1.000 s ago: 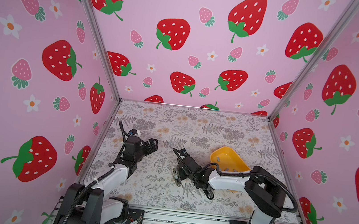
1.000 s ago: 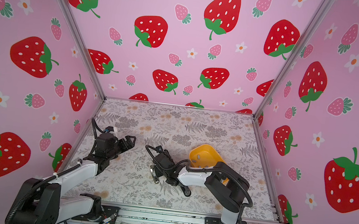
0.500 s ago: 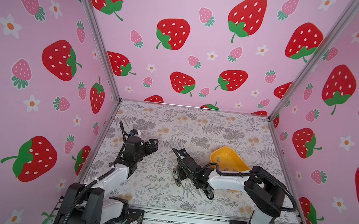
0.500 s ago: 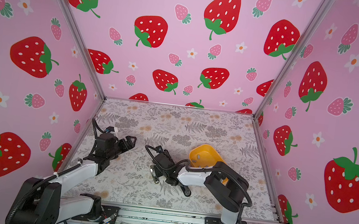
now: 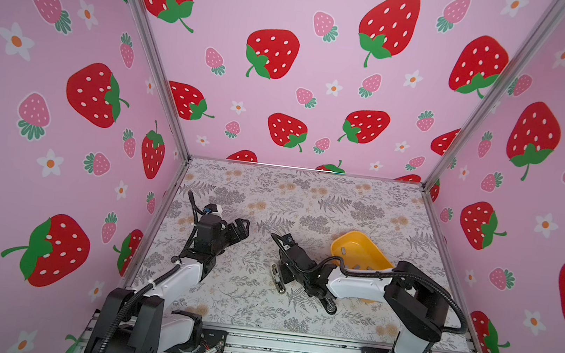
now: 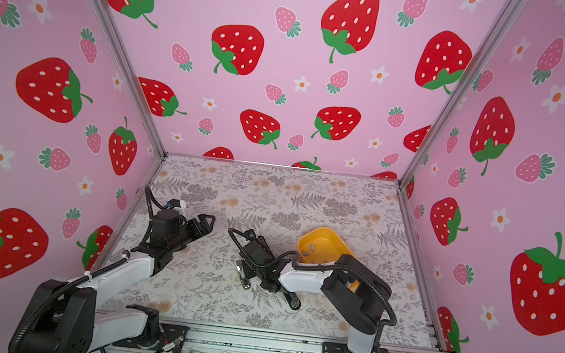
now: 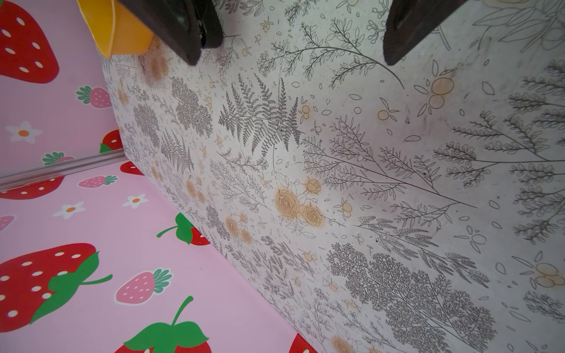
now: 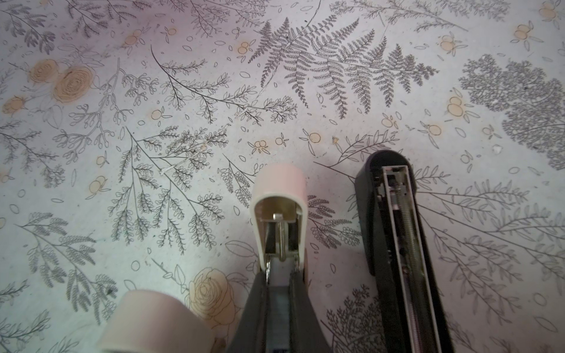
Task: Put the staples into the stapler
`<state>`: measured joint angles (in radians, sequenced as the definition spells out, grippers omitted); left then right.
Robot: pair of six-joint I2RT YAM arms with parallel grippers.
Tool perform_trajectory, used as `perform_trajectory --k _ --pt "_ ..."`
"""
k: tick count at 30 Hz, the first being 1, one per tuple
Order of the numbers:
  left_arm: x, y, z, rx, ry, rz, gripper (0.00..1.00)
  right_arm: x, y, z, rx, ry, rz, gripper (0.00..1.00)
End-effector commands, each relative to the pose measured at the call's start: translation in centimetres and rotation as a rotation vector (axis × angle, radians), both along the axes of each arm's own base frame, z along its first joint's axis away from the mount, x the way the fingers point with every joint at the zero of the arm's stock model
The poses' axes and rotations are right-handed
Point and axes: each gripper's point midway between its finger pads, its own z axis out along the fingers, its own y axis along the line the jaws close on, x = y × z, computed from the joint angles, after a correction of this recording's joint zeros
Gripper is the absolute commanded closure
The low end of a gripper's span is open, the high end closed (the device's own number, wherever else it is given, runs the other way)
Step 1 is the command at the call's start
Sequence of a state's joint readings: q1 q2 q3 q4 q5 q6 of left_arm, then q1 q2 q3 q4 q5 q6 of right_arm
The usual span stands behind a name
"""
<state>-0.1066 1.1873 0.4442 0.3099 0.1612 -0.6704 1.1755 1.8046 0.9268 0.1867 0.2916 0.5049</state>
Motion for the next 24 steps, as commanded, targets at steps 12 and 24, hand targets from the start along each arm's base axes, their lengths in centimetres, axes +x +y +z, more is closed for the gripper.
perform_trajectory --k 12,24 --pt "1.06 -0.3 1.53 -0.012 -0.032 -0.004 0.06 0.03 0.15 -0.39 -0.017 0.006 -0.018 1.0" --pt "1.14 -0.4 1.4 -0.017 -0.028 -0.008 0.06 -0.24 -0.11 -0.4 -0.018 0.011 -0.013 1.0"
